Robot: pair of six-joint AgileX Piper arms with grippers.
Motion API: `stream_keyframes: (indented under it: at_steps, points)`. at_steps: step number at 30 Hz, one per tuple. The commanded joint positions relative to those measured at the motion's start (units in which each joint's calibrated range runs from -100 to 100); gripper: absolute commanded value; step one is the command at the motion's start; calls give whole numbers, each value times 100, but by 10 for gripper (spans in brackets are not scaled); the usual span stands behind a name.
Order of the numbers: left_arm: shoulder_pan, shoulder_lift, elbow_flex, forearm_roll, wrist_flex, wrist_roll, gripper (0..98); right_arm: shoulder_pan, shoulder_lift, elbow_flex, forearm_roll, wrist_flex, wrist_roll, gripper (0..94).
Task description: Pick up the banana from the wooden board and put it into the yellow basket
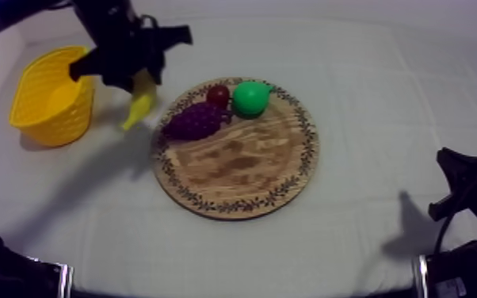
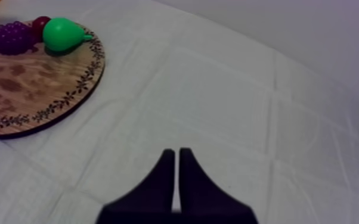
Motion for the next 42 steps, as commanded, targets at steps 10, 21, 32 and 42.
stream_keyframes:
  at_steps: [10, 21, 32, 42]
  points:
    - [-1297, -495, 29, -263, 67, -233, 377, 0, -4, -3, -2, -1, -21, 5]
    - [-2140, -82, 28, -406, -193, -455, 370, 0, -4, -3, -2, -1, -21, 5]
    - [-2506, 797, 38, -405, -738, -499, 370, 0, -4, -3, -2, -1, -21, 5]
    - [-2765, 1675, -494, -273, -1165, -672, 376, 0, -4, -3, -2, -1, -21, 5]
